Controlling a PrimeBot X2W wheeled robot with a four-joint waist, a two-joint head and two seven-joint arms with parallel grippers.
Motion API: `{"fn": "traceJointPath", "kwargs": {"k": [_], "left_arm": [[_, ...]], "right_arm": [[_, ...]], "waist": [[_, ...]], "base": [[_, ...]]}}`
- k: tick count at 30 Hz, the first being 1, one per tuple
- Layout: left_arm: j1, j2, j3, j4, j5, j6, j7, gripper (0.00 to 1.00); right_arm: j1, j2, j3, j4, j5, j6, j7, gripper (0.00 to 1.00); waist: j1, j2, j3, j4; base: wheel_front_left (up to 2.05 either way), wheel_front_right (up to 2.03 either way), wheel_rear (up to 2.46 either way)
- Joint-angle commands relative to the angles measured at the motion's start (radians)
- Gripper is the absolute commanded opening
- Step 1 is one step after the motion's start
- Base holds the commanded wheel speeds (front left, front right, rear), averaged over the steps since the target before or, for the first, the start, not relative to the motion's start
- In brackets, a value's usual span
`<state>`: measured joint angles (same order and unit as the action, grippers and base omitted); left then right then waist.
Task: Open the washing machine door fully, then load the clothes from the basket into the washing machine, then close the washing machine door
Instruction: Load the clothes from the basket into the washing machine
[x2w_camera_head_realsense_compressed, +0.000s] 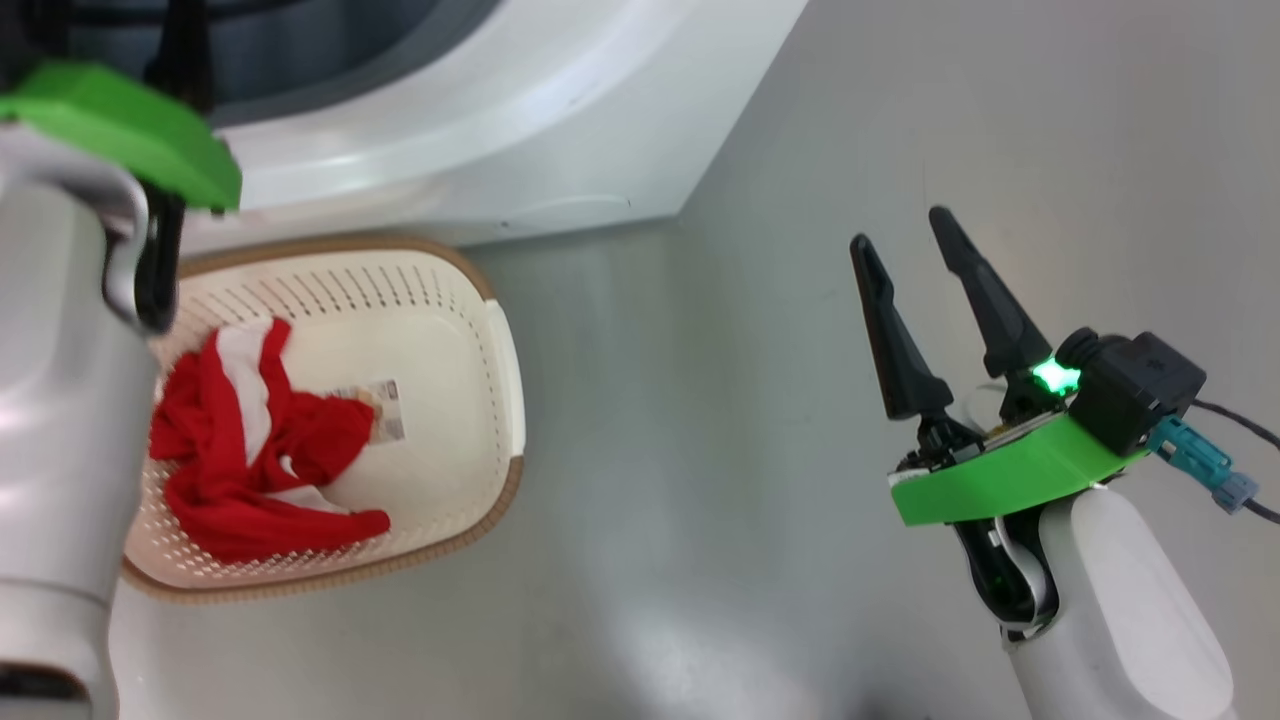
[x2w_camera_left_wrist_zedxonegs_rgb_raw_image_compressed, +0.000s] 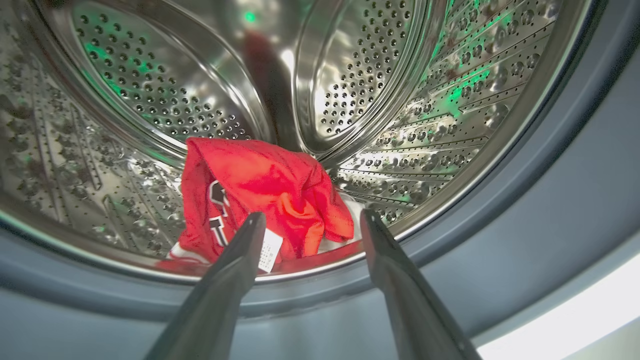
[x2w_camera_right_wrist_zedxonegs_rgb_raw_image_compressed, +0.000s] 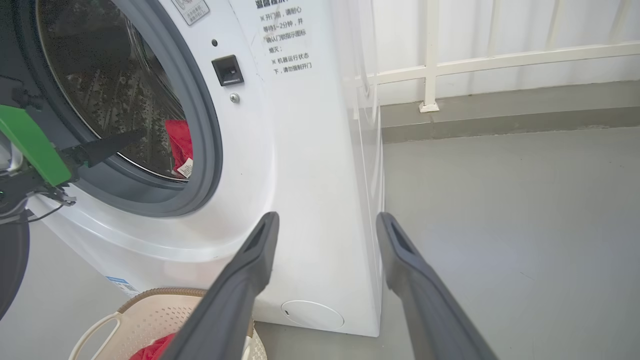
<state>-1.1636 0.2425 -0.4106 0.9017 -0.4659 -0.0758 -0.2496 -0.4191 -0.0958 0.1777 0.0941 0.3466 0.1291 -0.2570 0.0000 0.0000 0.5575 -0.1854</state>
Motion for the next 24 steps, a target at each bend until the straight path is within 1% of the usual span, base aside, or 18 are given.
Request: {"fn": "traceJointPath", "kwargs": {"k": [1,4,10,11,12,17,18,24], "left_arm": [[0.044,0.052,0.030,-0.036,-0.011,-0.008,-0.010,1.00],[0.110,0.056,0.046,-0.074,-0.021,-0.006,-0.012,1.00],[0.269,0.058,0.091,-0.208,-0.024,0.013,-0.012,1.00],[0.269,0.058,0.091,-0.208,-0.024,0.013,-0.012,1.00],[0.334,0.058,0.112,-0.256,-0.028,0.020,-0.012,1.00],[0.515,0.053,0.164,-0.391,-0.024,0.038,-0.012,1.00],[0.515,0.053,0.164,-0.391,-0.024,0.038,-0.012,1.00],[0.697,0.035,0.204,-0.525,-0.012,0.064,-0.012,1.00]], "right_arm": [[0.037,-0.006,0.025,-0.014,0.012,0.002,-0.005,1.00],[0.050,-0.017,0.030,-0.004,0.020,0.002,-0.005,1.00],[0.072,-0.035,0.038,0.010,0.031,0.002,-0.005,1.00],[0.072,-0.035,0.038,0.010,0.031,0.002,-0.005,1.00],[0.080,-0.039,0.040,0.015,0.035,0.002,-0.005,1.00],[0.113,-0.053,0.042,0.030,0.046,0.002,-0.005,1.00],[0.113,-0.053,0.042,0.030,0.046,0.002,-0.005,1.00],[0.170,-0.082,0.033,0.045,0.060,0.002,-0.005,1.00]], "waist": [[0.0000,0.0000,-0.081,0.022],[0.0000,0.0000,-0.124,0.030],[0.0000,0.0000,-0.197,0.047],[0.0000,0.0000,-0.197,0.047],[0.0000,0.0000,-0.224,0.050],[0.0000,0.0000,-0.299,0.062],[0.0000,0.0000,-0.299,0.062],[0.0000,0.0000,-0.379,0.095]], "base": [[0.00,0.00,0.00],[0.00,0.00,0.00],[0.00,0.00,0.00],[0.00,0.00,0.00],[0.00,0.00,0.00],[0.00,0.00,0.00],[0.00,0.00,0.00],[0.00,0.00,0.00]]}}
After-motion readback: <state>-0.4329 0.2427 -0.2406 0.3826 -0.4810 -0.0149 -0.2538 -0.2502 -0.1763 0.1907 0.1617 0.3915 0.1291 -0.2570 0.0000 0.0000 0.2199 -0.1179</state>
